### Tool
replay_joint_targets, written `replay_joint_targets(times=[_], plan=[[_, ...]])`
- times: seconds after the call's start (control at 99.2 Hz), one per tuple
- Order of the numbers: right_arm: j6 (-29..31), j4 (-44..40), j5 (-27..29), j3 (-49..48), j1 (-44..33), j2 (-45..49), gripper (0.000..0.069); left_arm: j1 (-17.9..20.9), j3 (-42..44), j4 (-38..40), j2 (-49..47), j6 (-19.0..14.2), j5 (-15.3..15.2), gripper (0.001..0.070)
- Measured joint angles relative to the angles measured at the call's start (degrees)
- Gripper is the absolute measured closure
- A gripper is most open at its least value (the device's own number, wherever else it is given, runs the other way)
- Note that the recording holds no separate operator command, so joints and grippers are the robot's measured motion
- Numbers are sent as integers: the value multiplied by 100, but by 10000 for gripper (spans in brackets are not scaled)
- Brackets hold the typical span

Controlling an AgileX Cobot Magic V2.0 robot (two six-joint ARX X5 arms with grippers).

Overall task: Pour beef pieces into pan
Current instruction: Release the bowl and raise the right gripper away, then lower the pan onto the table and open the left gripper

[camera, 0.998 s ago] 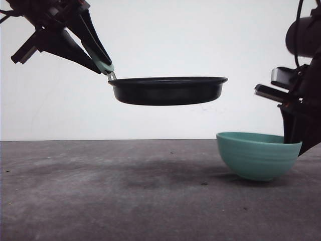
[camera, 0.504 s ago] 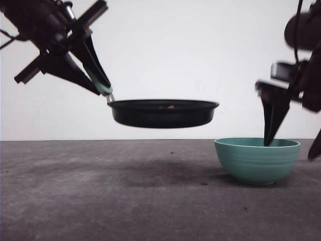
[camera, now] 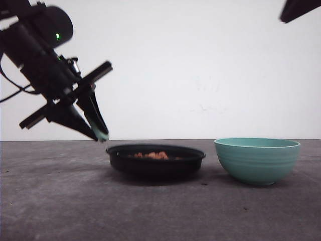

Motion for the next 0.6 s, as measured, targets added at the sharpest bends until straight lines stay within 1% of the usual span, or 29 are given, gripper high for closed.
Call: replay_joint_targets(times=[0.151, 0.182, 0.212, 0.242, 0.262, 0.313, 0.323, 0.343, 0.353, 0.373, 0.424, 0.434, 0.454, 0.545, 0.595], plan=[[-57, -450, 498, 0, 201, -72, 679, 7, 28, -101, 168, -57, 63, 652], [-74, -494, 560, 0, 212, -72, 679, 7, 37, -107, 170, -109, 57, 637], [-105, -522, 597, 0, 229, -72, 679, 7, 37, -111, 173, -155, 55, 602], [-129, -522, 610, 0, 227, -72, 679, 7, 37, -116, 179, -223, 52, 545], [-149, -516, 614, 0, 227, -72, 679, 7, 37, -116, 184, -267, 55, 493], [-173, -474, 616, 0, 227, -72, 679, 7, 37, -114, 184, -330, 52, 345], [-175, -463, 616, 0, 227, -72, 679, 9, 37, -114, 184, -356, 55, 300], [-186, -431, 616, 0, 227, -72, 679, 9, 37, -114, 184, -389, 52, 254], [-195, -415, 616, 0, 227, -72, 679, 9, 37, -114, 184, -411, 52, 209], [-205, -378, 621, 0, 227, -72, 679, 9, 37, -116, 184, -435, 52, 148], [-256, -232, 649, 0, 227, -72, 679, 7, 37, -146, 170, -474, 52, 10], [-269, -208, 662, 0, 227, -72, 679, 7, 37, -151, 168, -435, 55, 15], [-299, -153, 704, 0, 227, -72, 679, 7, 37, -173, 146, -492, 48, 14], [-479, 92, 988, 0, 229, -72, 679, 9, 37, -319, -111, -498, 35, 14], [-636, 243, 1204, 0, 232, -79, 679, 9, 37, -391, -398, -459, -44, 14]])
